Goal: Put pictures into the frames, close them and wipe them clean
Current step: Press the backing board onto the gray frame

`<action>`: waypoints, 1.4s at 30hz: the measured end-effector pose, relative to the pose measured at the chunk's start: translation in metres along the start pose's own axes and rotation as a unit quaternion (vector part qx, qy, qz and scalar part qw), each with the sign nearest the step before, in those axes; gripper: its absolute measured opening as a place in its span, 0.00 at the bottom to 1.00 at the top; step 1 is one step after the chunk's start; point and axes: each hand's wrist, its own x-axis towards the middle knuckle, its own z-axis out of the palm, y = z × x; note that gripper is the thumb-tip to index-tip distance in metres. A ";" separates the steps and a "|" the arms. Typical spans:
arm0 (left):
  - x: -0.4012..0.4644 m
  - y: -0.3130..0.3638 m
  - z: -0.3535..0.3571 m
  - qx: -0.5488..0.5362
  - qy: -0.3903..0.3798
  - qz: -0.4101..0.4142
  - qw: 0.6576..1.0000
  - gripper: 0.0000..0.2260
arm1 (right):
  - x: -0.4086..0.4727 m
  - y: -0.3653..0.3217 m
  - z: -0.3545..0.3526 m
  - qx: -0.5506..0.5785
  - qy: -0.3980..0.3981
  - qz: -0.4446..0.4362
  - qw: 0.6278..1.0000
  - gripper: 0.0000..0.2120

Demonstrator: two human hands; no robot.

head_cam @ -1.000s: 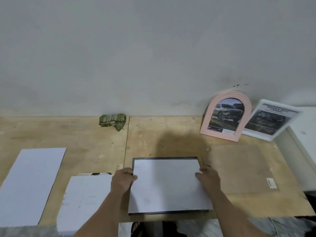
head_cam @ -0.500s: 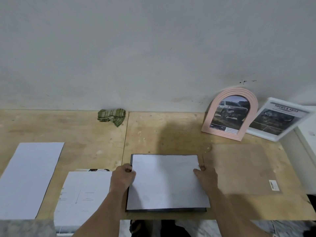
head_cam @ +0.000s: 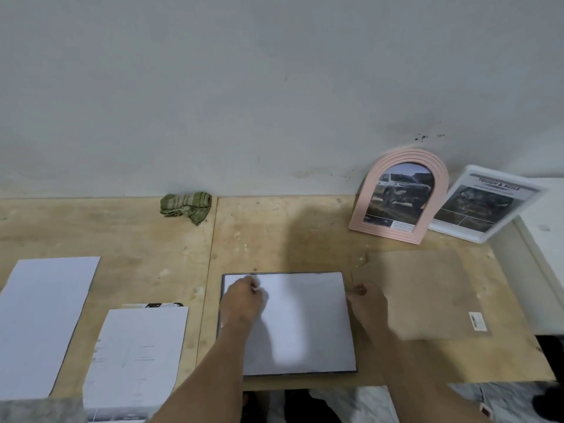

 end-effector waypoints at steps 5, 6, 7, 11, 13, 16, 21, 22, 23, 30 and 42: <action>-0.003 0.096 0.057 -0.061 -0.101 0.065 0.991 0.06 | 0.027 0.018 -0.063 -0.014 0.046 0.001 0.999 0.11; -0.006 0.113 0.068 -0.066 -0.116 0.076 0.988 0.06 | 0.034 0.023 -0.077 -0.026 0.057 -0.005 0.998 0.10; -0.010 0.131 0.083 -0.057 -0.134 0.087 0.986 0.07 | 0.042 0.033 -0.095 -0.033 0.075 -0.005 0.997 0.09; -0.022 0.170 0.127 0.025 -0.199 0.058 0.978 0.13 | 0.078 0.075 -0.155 -0.051 0.101 0.062 0.992 0.12; -0.027 0.180 0.142 0.092 -0.193 0.060 0.975 0.16 | 0.099 0.105 -0.178 -0.113 0.048 0.117 0.985 0.24; -0.030 0.194 0.159 0.112 -0.173 0.032 0.978 0.17 | 0.128 0.149 -0.191 -0.157 -0.012 0.153 0.976 0.32; -0.025 0.200 0.164 0.047 -0.204 -0.053 0.976 0.14 | 0.118 0.143 -0.202 -0.013 0.058 0.156 0.986 0.15; -0.024 0.198 0.164 0.024 -0.204 -0.072 0.976 0.12 | 0.117 0.143 -0.204 0.018 0.073 0.156 0.985 0.09; -0.022 0.195 0.162 -0.009 -0.206 -0.092 0.974 0.11 | 0.114 0.144 -0.206 0.056 0.089 0.158 0.982 0.06; -0.010 0.175 0.138 -0.149 -0.195 -0.095 0.965 0.05 | 0.100 0.150 -0.209 0.248 0.124 0.196 0.941 0.13; -0.009 -0.024 -0.010 -0.307 -0.068 -0.127 0.941 0.09 | -0.011 0.052 -0.068 0.179 -0.042 0.057 0.981 0.07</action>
